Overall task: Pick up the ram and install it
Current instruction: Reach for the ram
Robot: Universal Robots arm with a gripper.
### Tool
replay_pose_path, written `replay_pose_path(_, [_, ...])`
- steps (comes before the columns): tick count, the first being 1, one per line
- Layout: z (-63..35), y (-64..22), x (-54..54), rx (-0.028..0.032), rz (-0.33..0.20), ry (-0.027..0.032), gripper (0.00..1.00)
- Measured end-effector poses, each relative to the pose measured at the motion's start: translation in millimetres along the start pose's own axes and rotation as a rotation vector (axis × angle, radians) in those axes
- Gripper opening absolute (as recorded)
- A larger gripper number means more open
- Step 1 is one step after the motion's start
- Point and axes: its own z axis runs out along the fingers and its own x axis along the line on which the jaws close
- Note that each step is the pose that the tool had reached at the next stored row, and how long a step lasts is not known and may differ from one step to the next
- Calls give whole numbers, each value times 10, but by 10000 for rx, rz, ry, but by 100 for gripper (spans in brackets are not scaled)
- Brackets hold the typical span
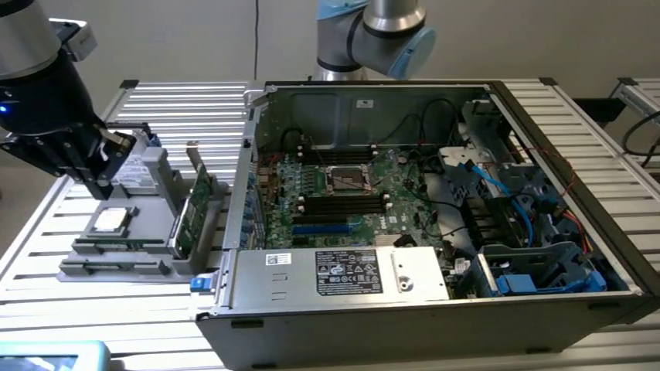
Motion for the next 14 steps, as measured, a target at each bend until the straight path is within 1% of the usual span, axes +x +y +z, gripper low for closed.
replay_pose_path(2, [27,-4,34,2,1,24,11])
replay_pose_path(5, [58,-10,89,4,1,45,11])
replay_pose_path(10, [111,2,199,2,-12,46,11])
replay_pose_path(14, [133,27,230,6,-29,51,11])
